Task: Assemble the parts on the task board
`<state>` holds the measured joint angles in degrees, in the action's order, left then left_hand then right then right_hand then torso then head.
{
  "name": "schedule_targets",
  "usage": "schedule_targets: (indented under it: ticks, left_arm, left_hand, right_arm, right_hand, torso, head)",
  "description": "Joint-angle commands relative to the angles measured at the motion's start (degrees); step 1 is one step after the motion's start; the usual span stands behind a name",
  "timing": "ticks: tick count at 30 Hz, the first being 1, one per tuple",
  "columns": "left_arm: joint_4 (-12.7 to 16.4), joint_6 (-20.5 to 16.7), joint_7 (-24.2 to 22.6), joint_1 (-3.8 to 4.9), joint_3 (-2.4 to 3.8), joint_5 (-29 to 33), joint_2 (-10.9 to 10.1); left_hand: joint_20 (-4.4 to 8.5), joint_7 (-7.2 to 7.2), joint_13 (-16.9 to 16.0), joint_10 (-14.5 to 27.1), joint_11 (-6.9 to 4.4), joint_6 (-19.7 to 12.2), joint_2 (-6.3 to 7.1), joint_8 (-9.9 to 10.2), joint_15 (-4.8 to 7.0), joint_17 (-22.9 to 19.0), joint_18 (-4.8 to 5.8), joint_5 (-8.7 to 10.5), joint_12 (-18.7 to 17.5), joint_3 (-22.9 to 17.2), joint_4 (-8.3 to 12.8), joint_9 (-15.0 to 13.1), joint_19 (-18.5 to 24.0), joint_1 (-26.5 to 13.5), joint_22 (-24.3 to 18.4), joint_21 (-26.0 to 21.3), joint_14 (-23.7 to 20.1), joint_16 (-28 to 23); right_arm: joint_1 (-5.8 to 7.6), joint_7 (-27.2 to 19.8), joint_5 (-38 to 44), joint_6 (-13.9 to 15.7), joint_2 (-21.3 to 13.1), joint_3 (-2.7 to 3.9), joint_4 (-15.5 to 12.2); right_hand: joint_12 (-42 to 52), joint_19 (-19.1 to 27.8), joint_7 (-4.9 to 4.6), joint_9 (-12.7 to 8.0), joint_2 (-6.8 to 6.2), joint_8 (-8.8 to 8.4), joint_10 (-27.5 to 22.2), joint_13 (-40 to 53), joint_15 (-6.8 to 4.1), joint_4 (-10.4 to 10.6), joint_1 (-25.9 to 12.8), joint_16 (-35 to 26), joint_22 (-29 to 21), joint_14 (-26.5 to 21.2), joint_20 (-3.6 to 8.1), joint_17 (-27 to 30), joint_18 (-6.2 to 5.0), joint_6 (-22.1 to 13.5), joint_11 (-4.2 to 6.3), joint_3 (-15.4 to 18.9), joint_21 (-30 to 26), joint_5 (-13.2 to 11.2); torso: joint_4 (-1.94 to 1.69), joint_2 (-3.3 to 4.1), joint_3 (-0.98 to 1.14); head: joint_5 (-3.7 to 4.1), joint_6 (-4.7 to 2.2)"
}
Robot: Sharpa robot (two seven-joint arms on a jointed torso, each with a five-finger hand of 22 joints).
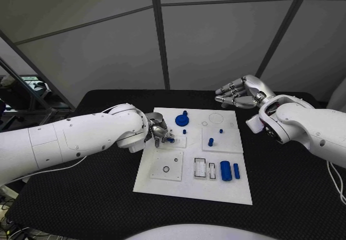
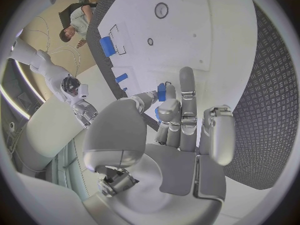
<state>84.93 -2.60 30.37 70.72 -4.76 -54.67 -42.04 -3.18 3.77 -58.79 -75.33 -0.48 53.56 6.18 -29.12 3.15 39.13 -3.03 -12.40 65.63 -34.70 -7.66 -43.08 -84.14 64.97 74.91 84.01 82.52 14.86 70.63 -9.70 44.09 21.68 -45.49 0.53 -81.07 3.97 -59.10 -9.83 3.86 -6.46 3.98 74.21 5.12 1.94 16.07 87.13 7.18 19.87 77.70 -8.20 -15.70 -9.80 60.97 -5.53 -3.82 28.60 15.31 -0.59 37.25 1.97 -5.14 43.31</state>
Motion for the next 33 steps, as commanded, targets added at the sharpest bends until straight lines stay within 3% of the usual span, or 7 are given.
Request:
schedule_targets:
  ticks: [1, 7, 33]
  left_arm:
    - [-0.02, -1.81, -0.2, -0.04, -0.02, -2.8, 0.1]
    - [-0.4, -1.73, 0.05, -0.13, -0.05, -4.22, 0.59]
    - [-2.58, 2.52, 0.65, -0.13, -0.09, -6.12, 2.97]
  left_hand:
    - [0.35, -0.14, 0.31, -0.46, -0.05, 0.32, 0.03, -0.27, 0.04, 0.1, 1.0, -1.05, -0.08, -9.81, 9.5, -0.28, -2.35, -0.69, 5.7, 0.21, 0.33, -0.27]
    - [0.38, -0.2, 0.24, -0.63, -0.1, 0.34, 0.13, -0.51, 0.07, 0.15, 1.0, -1.73, 0.02, -10.07, 9.69, -0.58, -2.36, -1.13, 5.71, 0.21, 0.36, -0.33]
    - [0.41, -0.31, -2.01, -1.85, -0.17, 0.37, 0.13, -0.91, 0.11, 0.23, 1.11, -2.07, 1.96, -10.14, 9.77, -1.04, -2.57, -1.86, 6.23, 0.51, 0.42, -0.39]
  right_arm:
    - [0.13, -0.44, 0.1, -0.26, 0.05, 0.04, 0.0]
    - [0.13, -0.49, 0.1, -0.34, 0.07, 0.04, 0.0]
    - [0.12, -0.39, 0.1, -0.67, 0.35, 0.03, -0.03]
  right_hand:
    - [-0.25, 0.07, -0.01, -0.03, 0.11, -0.2, -0.29, -0.07, 0.42, 0.27, -0.48, -0.18, -0.05, 0.13, -0.38, 0.08, -0.59, -0.46, -0.08, -0.08, -0.11, -0.15]
    - [-0.25, 0.06, -0.01, -0.03, 0.14, -0.19, -0.29, -0.09, 0.43, 0.27, -0.56, -0.24, -0.08, 0.16, -0.4, 0.08, -0.59, -0.47, -0.08, -0.06, -0.16, -0.26]
    - [-0.23, 0.01, -0.01, -0.02, 0.23, -0.17, -0.29, -0.11, 0.44, 0.29, -0.76, -0.33, -0.14, 0.21, -0.42, 0.1, -0.6, -0.48, -0.09, -0.02, -0.25, -0.39]
  torso:
    - [0.0, 0.04, 0.06]
    - [-0.04, 0.07, -0.02]
    - [-0.08, 0.09, 0.01]
  head:
    - [-0.18, 0.02]
    - [-0.08, -0.04]
    - [0.03, 0.42]
